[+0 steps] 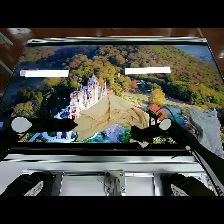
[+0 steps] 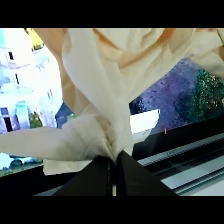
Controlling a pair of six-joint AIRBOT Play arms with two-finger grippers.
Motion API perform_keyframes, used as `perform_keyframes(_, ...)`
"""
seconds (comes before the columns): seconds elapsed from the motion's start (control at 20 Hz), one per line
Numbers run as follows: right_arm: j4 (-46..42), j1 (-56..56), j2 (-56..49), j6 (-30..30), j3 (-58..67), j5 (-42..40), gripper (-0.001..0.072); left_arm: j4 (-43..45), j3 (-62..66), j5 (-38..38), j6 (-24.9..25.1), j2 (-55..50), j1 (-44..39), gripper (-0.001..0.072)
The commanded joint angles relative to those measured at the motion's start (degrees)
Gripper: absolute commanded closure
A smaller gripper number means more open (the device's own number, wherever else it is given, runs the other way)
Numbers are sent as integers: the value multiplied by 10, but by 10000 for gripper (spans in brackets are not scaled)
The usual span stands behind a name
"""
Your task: Fold the shirts.
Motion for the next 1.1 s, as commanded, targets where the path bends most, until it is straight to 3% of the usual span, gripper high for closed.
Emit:
perform_keyframes(0.0, -84, 1, 34, -44, 108, 89, 654, 86, 69, -14, 3, 7, 10, 671)
perform_keyframes(0.15, -278, 1, 137, -27, 285, 137, 654, 176, 234, -70, 3, 31, 68, 671)
perform_keyframes(0.3, -531, 1, 229, 71, 485, 122, 654, 186, 435, -92, 3, 57, 157, 670)
perform_keyframes(0.4, -633, 1, 260, 104, 605, 123, 654, 186, 542, -92, 3, 73, 194, 670)
perform_keyframes(0.6, -652, 1, 273, 102, 747, 132, 654, 186, 613, -104, 3, 111, 209, 670)
perform_keyframes(0.75, -654, 1, 267, 102, 756, 118, 654, 204, 605, -230, 3, 117, 209, 670)
perform_keyframes(0.9, -647, 1, 226, 99, 756, 155, 654, 207, 529, -325, 3, 119, 208, 670)
perform_keyframes(1.05, -647, 1, 149, 64, 756, 265, 654, 206, 400, -352, 3, 125, 208, 670)
